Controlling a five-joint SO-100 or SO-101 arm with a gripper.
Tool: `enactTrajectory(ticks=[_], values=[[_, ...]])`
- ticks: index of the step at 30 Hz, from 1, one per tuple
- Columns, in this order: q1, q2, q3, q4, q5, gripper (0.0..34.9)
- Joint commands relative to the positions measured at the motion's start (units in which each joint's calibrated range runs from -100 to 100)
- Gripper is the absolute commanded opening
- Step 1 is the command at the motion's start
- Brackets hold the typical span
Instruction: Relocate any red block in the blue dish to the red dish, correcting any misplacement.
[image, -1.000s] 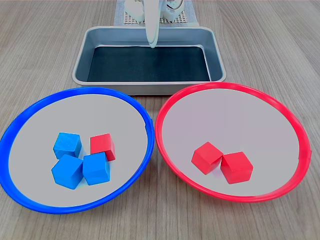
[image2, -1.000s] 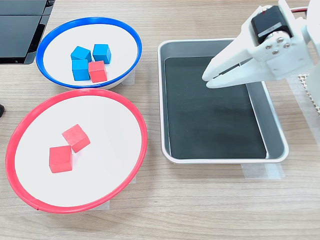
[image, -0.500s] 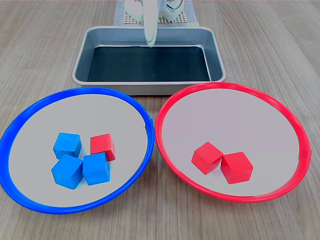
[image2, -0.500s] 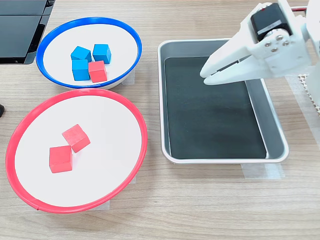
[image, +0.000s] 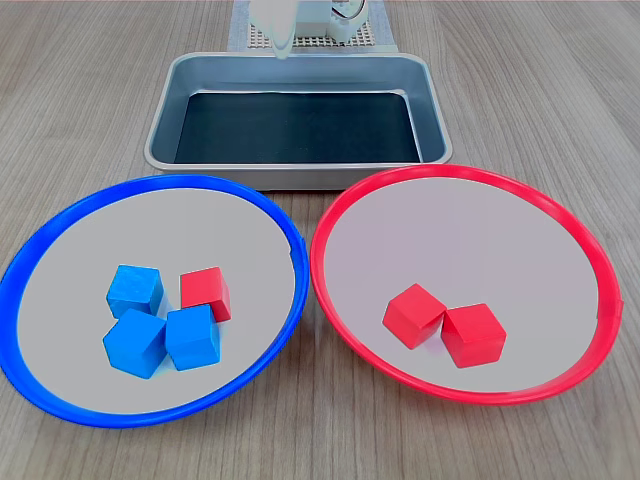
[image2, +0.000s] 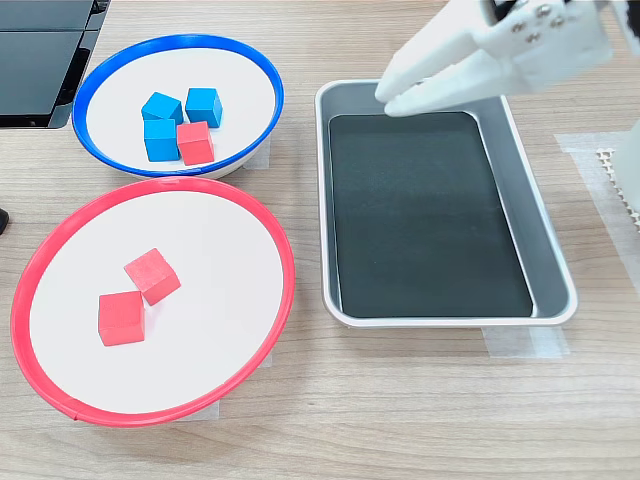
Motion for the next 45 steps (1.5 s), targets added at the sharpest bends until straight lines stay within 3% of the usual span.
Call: enactTrajectory(ticks=[1, 10, 18, 24, 34, 45], values=[[0.21, 14.51, -16.28, -0.55, 3.71, 0.3], [0.39, 46.50, -48.32, 0.19, 17.92, 0.3], [1.99, 62.79, -59.33, -0.80, 36.14, 0.2], [3.88, 69.78, -62.89, -2.28, 43.96, 0.2], [5.10, 77.37, -65.16, -6.91, 50.16, 0.3], [5.95, 81.97, -66.16, -7.32, 51.28, 7.6]])
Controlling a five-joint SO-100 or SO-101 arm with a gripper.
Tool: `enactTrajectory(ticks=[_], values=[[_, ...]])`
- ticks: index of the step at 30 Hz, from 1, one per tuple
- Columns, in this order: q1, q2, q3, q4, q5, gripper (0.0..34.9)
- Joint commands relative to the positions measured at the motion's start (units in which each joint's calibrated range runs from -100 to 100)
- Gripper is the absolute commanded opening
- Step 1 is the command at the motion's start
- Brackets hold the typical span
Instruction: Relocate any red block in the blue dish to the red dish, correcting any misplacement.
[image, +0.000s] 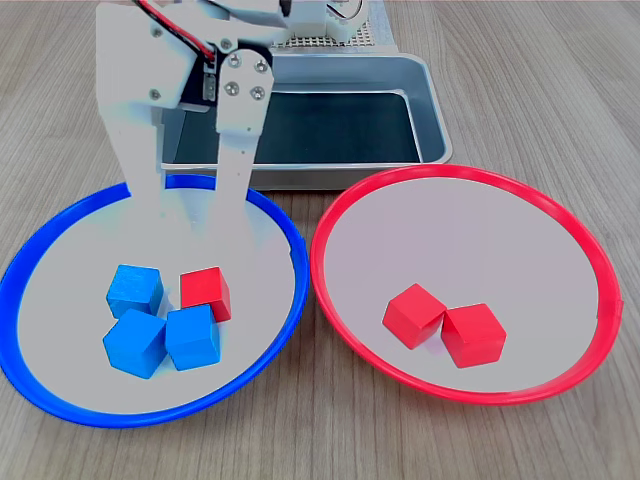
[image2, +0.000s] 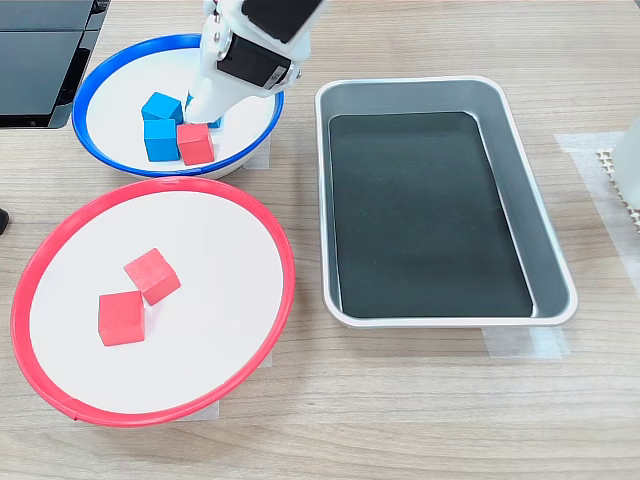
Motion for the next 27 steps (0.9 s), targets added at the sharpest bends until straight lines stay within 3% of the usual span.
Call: enactTrajectory(ticks=[1, 7, 27], values=[[0.11, 0.30, -2.37, -0.30, 0.05, 8.1], [0.01, 0.90, -2.64, 0.77, -0.59, 11.2], [-0.27, 4.65, -5.65, 0.77, -0.34, 13.8]])
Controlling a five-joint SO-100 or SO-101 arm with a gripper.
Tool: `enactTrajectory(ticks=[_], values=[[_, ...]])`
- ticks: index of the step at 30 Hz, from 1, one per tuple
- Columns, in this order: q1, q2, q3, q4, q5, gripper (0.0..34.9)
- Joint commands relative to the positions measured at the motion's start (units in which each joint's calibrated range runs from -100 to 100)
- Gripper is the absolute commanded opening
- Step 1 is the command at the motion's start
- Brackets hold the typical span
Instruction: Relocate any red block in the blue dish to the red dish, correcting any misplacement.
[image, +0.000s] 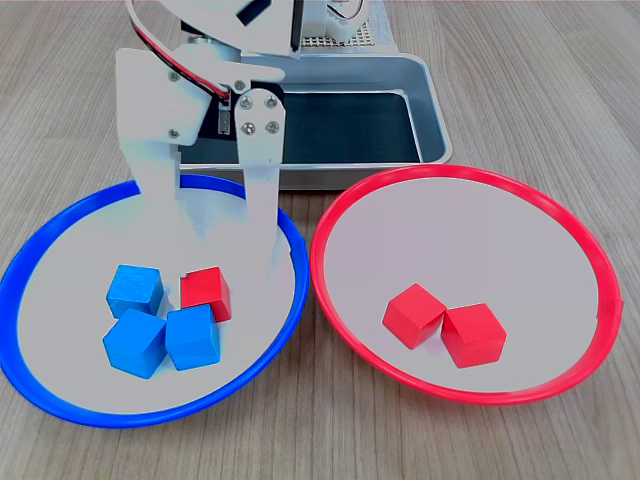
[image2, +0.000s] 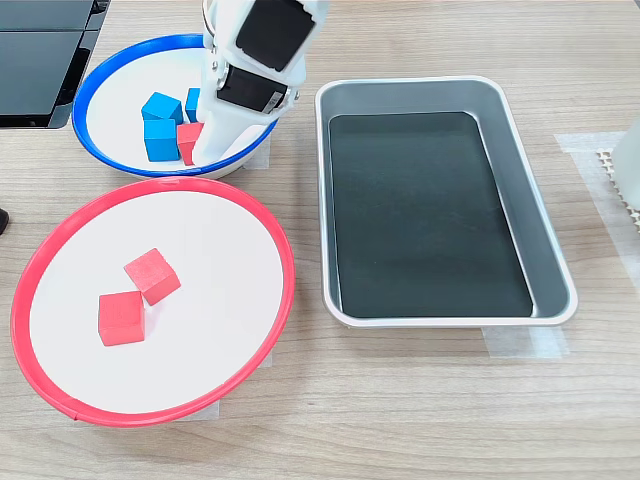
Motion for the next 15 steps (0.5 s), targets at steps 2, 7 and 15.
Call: enactTrajectory(ticks=[2, 7, 15], values=[[0.71, 0.48, -3.56, -0.62, 0.29, 13.9], [1.27, 1.84, -4.84, -0.87, 0.59, 13.9], [2.59, 3.04, -4.93, -1.77, 1.07, 13.9]])
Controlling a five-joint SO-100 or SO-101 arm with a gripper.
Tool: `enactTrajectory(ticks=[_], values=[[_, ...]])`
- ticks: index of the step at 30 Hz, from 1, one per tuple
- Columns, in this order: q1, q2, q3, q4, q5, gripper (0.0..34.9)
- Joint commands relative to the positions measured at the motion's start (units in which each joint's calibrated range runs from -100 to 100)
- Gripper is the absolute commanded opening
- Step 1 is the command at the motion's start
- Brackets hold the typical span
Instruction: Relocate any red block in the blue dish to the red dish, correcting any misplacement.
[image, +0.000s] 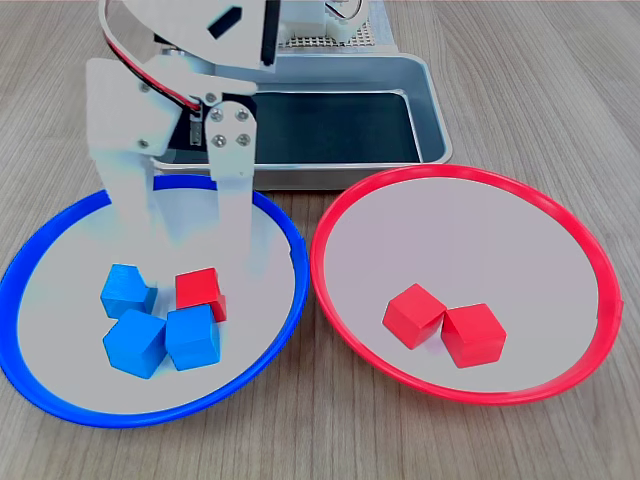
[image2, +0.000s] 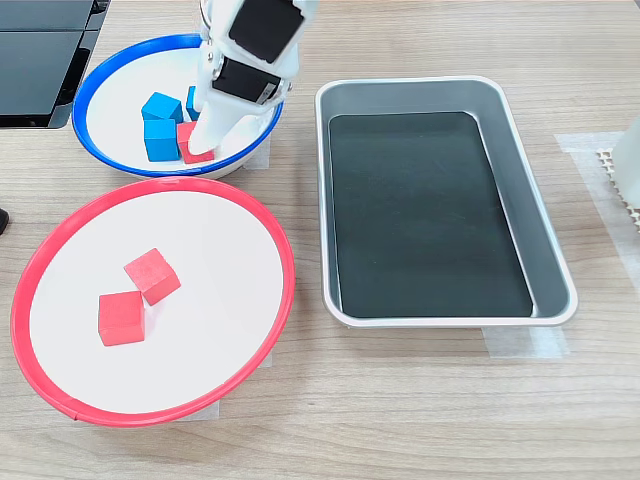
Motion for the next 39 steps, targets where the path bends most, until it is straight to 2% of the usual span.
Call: enactTrajectory(ticks=[1, 29, 34, 39], values=[[0.20, 0.05, -2.20, -0.96, 0.20, 13.9], [0.77, 3.29, -2.39, -4.51, -0.88, 13.3], [0.48, 3.04, -1.84, -4.51, -1.07, 11.0], [0.30, 2.87, -1.48, -4.51, -0.88, 5.9]])
